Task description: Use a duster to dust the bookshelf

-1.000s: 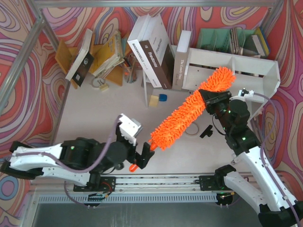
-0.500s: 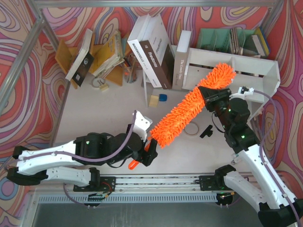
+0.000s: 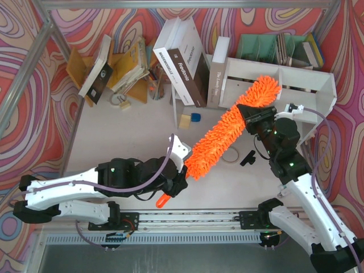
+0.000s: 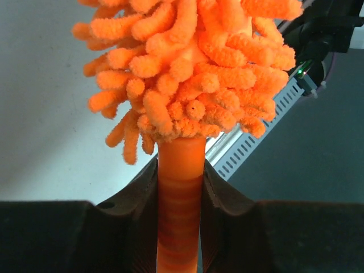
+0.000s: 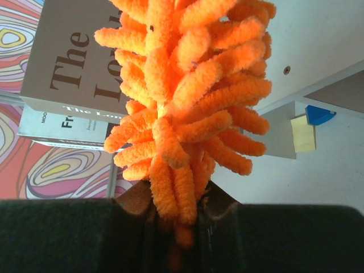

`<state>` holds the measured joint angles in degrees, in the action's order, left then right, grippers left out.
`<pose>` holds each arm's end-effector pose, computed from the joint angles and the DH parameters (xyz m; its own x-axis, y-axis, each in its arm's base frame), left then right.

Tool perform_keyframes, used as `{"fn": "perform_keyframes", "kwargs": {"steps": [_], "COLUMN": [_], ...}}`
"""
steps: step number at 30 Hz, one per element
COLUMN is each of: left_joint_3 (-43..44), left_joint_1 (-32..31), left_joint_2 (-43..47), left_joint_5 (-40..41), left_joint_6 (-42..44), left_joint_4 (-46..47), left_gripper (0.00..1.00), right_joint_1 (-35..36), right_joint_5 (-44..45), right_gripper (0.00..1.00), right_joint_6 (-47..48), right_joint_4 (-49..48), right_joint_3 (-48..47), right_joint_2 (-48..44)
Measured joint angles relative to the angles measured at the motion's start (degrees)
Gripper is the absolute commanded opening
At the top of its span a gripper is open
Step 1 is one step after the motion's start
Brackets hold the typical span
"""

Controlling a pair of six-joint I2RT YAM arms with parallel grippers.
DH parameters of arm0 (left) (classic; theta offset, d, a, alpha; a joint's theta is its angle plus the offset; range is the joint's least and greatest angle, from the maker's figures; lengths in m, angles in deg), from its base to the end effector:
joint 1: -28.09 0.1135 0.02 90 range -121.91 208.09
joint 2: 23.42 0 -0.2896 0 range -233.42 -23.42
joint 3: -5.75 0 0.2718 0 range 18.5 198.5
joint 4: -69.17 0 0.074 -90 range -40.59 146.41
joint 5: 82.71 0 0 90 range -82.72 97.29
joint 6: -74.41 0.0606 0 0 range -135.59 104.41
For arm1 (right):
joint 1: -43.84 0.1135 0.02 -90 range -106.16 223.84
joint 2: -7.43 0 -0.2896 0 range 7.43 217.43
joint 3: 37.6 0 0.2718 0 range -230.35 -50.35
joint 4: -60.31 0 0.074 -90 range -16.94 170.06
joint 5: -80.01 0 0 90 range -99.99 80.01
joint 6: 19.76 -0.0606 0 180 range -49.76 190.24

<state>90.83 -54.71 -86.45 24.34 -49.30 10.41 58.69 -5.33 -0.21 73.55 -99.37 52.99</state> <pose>0.0485 -0.2422 0.3948 -0.5724 0.2974 -0.7641 0.7229 0.6228 -0.2991 0.2066 0.0497 0.4031 -0.1501 0.9319 -0.3302 -0.1064 0.3168 0.9425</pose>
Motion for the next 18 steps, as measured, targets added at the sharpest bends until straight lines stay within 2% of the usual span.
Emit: {"fn": "perform_keyframes", "kwargs": {"steps": [3,7,9,13,18], "left_joint_3": [0.31,0.44,0.44,0.44,0.42], "left_joint_1": [-0.15,-0.02,0.33,0.57,0.63], "left_joint_2": [0.13,1.07,2.38,6.19,9.88], "left_joint_5": [0.11,1.27,2.51,3.78,3.34], "left_joint_6": [-0.13,-0.31,-0.57,-0.55,0.37], "left_joint_4": [-0.55,-1.46,-2.4,-2.78,-3.61], "left_gripper": [0.0,0.0,0.0,0.0,0.0], "right_joint_1": [0.15,0.15,0.15,0.15,0.15], "right_joint_5": [0.11,0.76,1.2,1.88,4.33], "right_gripper": [0.39,0.57,0.7,0.8,0.81], "right_joint_6": [0.2,0.96,1.7,4.09,8.26], "right_joint_4": [0.57,0.76,1.31,2.4,4.94], "right_joint_3": [0.0,-0.07,-0.79,-4.04,-9.4], "right_joint_2": [0.0,-0.26,-0.44,-0.79,-2.54]}}
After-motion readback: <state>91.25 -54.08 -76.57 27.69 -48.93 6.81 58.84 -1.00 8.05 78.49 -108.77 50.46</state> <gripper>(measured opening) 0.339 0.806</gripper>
